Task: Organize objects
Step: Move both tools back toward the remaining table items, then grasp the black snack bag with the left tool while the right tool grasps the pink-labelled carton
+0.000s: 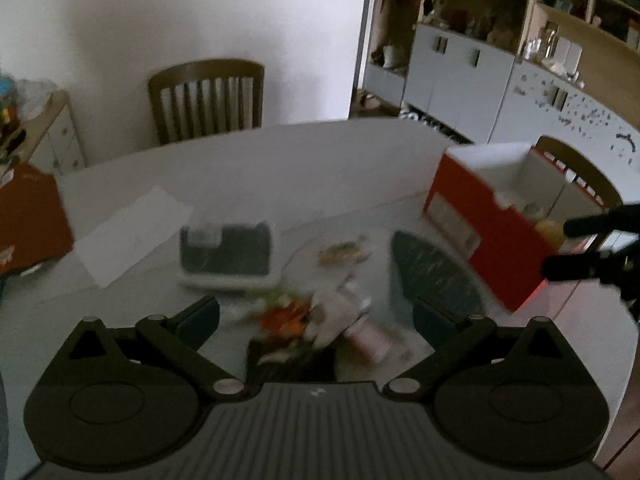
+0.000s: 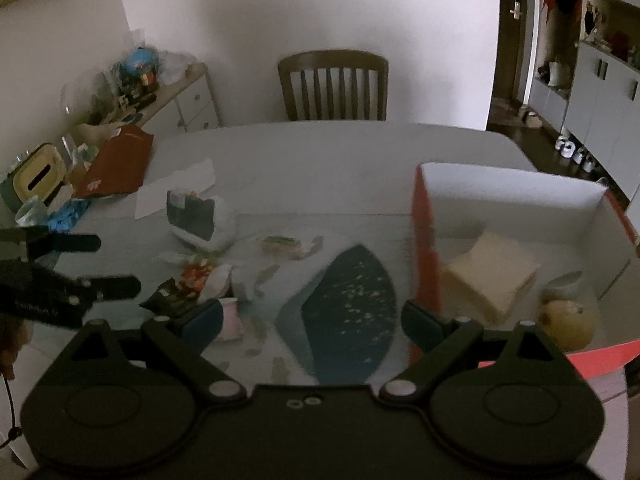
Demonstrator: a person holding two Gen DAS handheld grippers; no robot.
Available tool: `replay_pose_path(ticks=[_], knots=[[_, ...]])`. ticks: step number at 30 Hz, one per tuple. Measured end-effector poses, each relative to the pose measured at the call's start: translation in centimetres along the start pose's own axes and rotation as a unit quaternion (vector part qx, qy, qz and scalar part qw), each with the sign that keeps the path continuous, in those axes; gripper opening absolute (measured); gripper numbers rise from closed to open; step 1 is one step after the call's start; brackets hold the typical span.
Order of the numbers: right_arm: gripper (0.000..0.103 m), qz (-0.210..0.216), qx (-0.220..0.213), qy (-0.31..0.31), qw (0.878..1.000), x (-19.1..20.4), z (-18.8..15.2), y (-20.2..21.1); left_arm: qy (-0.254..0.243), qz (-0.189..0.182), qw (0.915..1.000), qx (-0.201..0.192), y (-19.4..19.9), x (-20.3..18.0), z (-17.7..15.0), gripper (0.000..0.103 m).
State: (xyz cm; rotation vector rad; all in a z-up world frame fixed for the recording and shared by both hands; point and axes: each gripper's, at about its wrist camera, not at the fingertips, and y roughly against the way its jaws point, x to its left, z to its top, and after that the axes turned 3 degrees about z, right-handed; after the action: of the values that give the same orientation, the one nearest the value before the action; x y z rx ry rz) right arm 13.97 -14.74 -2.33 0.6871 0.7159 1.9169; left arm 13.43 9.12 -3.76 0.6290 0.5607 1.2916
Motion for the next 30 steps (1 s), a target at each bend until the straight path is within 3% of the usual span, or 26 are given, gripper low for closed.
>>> replay_pose_path(ticks=[14,21,30], knots=[[0.093,0.009,0.067,0.01,0.998,4.1,-1.2,-7.5,0.001,0.004,0.999,0.045,-5.0,2.5,-5.5,0.103],[0.092,0.009,0.102,0.014,0.995,4.9,-1.4,-10.8,-0.008,0.002,0.9979,0.065,-7.2,2.5,-6.2,0.103],[0.079,0.005,0.122,0.013,0.992,5.3,-1.4,-13.2,-0.015,0.009,0.9977,0.065,-8.9,2.2,-6.4,0.103]])
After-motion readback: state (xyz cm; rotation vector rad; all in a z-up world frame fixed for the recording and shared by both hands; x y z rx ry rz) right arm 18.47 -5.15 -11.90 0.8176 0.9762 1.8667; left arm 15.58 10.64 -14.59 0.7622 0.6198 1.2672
